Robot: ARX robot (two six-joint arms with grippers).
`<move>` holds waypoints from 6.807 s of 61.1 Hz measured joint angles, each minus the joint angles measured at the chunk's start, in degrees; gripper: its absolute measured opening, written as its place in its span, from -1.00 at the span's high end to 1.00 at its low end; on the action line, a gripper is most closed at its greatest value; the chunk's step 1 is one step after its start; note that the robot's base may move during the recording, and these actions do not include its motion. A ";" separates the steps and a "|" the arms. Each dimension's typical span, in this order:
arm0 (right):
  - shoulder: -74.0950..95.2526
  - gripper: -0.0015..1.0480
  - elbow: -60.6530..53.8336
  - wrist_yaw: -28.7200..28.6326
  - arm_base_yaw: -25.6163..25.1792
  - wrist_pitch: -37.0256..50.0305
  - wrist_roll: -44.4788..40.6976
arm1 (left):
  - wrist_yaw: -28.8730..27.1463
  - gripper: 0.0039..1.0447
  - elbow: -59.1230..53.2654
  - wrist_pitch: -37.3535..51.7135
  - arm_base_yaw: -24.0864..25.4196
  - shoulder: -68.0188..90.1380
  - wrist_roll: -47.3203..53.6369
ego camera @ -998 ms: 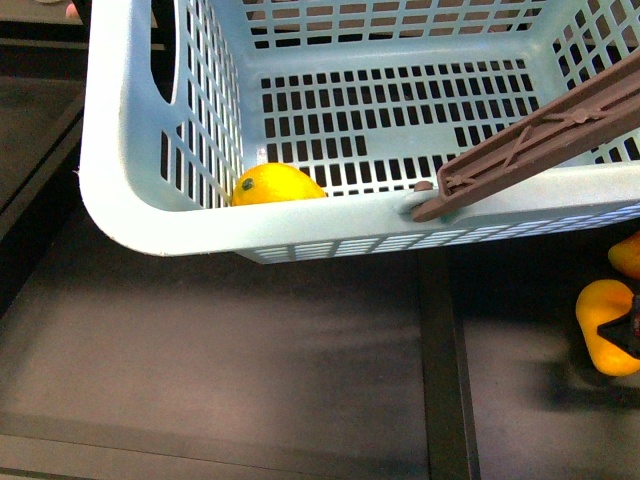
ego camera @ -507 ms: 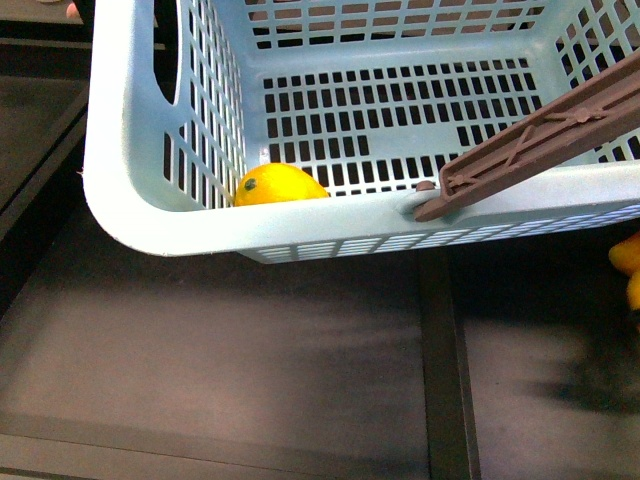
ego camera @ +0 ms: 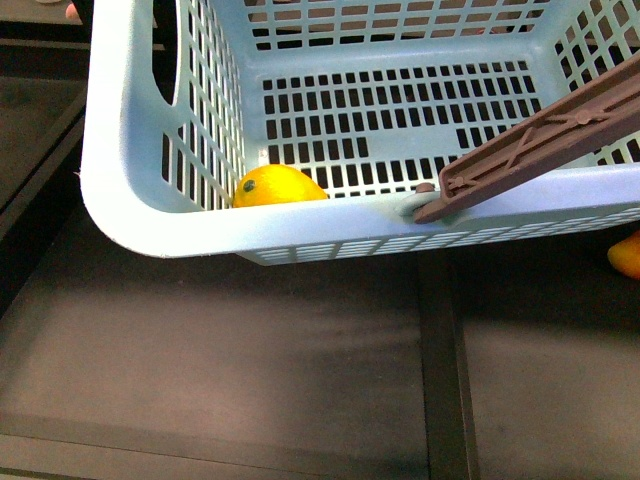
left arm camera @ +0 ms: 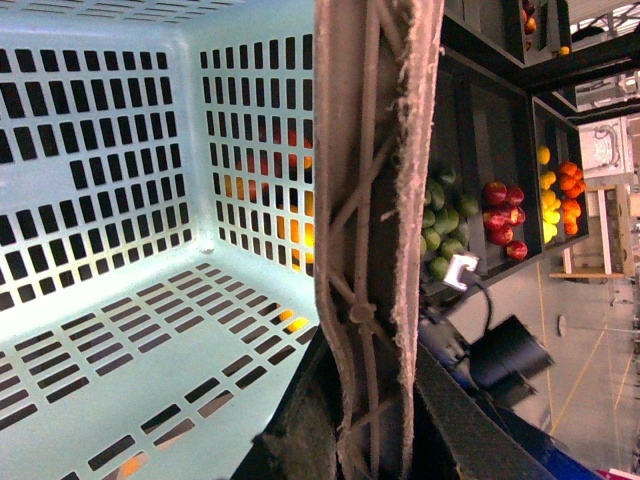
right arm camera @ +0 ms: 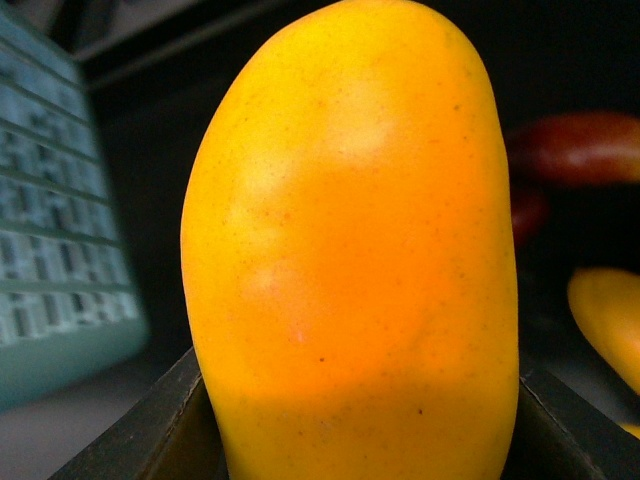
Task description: Pick lemon and mango into basket
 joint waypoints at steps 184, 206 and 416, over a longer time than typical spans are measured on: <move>-76.72 0.97 -27.61 44.65 35.41 -24.46 -3.26 | -0.22 0.85 -0.02 -0.11 0.04 0.15 0.11; -76.78 0.24 -27.61 44.65 35.41 -24.46 -3.28 | -0.11 0.85 -0.02 -0.11 0.04 0.15 0.11; -76.85 -0.83 -27.61 44.63 35.41 -24.52 -3.28 | -24.63 0.95 -78.55 80.56 35.12 -29.86 44.83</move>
